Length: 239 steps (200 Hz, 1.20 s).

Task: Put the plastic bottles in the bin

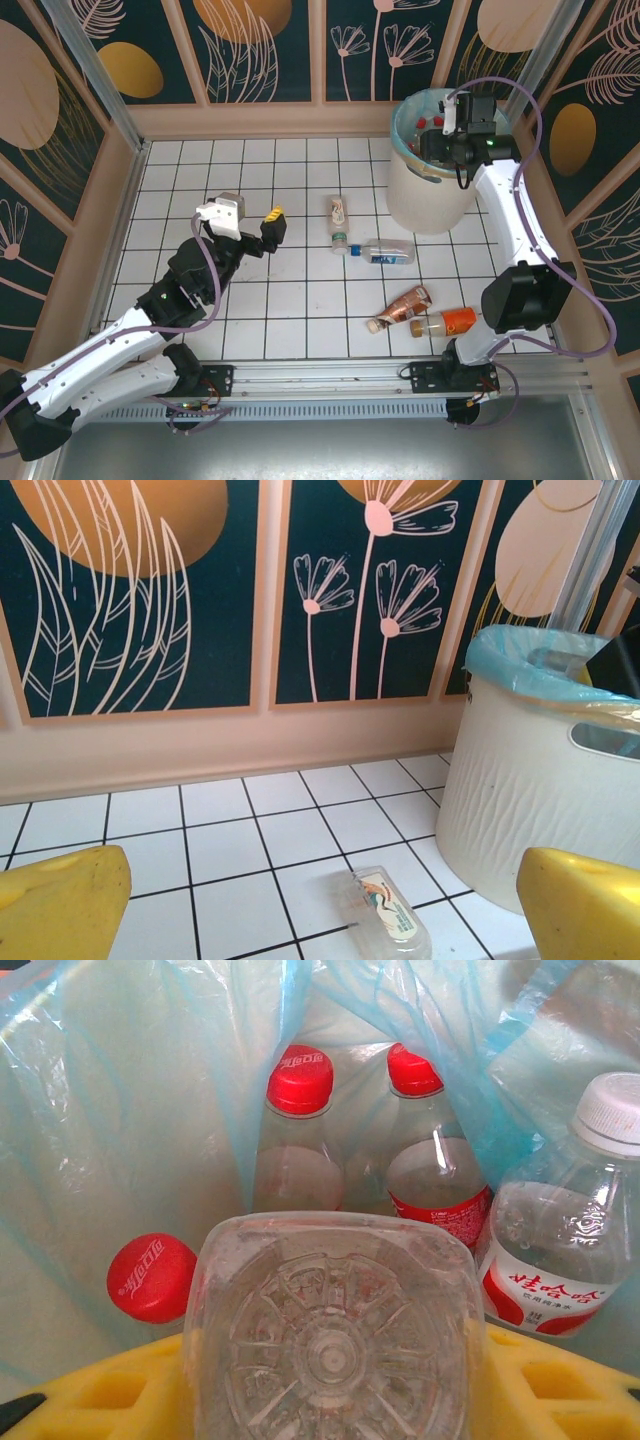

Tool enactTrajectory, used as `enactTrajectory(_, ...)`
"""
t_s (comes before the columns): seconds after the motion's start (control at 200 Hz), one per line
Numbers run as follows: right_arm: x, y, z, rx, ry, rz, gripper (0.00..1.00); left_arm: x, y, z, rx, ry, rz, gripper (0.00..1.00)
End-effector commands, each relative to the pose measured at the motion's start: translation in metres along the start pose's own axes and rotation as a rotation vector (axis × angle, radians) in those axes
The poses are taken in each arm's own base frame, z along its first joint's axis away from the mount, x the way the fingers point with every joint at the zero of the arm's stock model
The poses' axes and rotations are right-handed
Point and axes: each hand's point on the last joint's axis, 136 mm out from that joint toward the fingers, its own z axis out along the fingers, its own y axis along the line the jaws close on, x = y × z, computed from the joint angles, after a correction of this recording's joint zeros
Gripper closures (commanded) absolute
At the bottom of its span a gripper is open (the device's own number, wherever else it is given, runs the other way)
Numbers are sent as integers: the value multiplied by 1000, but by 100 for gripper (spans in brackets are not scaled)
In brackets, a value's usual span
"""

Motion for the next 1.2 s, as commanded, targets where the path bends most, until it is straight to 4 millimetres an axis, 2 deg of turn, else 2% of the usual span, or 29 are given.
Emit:
enactTrajectory(0.0, 41, 6, 14, -7, 182, -12, 47, -3, 5, -3, -22, -16, -9, 2)
enactTrajectory(0.15, -3, 23, -15, -79, 69, 6, 32, -4, 8, -5, -32, -24, -6, 2)
enactTrajectory(0.305, -53, 30, -54, -91, -81, 27, 25, -7, 9, -5, -36, -33, -8, 2)
enactTrajectory(0.45, -82, 39, -74, -122, -171, 30, 25, -8, 10, -6, -41, -34, -2, 2)
enactTrajectory(0.525, -88, 44, -72, -140, -187, 29, 34, -8, 12, -8, -47, -37, -2, 2)
enactTrajectory(0.64, -74, 40, -44, -117, -122, 45, 53, -7, 14, -10, -51, -40, -10, 2)
enactTrajectory(0.746, -38, 26, -9, -55, 21, 90, 69, -4, 17, -12, -58, -36, -18, 2)
enactTrajectory(0.871, 15, 23, 24, -61, 129, 122, 71, -1, 22, -17, -73, -39, -28, 2)
enactTrajectory(0.941, 35, 26, 36, -84, 157, 140, 71, 1, 25, -19, -82, -41, -32, 2)
enactTrajectory(1.061, 41, 28, 44, -108, 163, 153, 69, 0, 26, -19, -87, -39, -27, 1)
enactTrajectory(1.191, 27, 29, 42, -115, 145, 156, 67, -2, 26, -19, -86, -41, -27, 2)
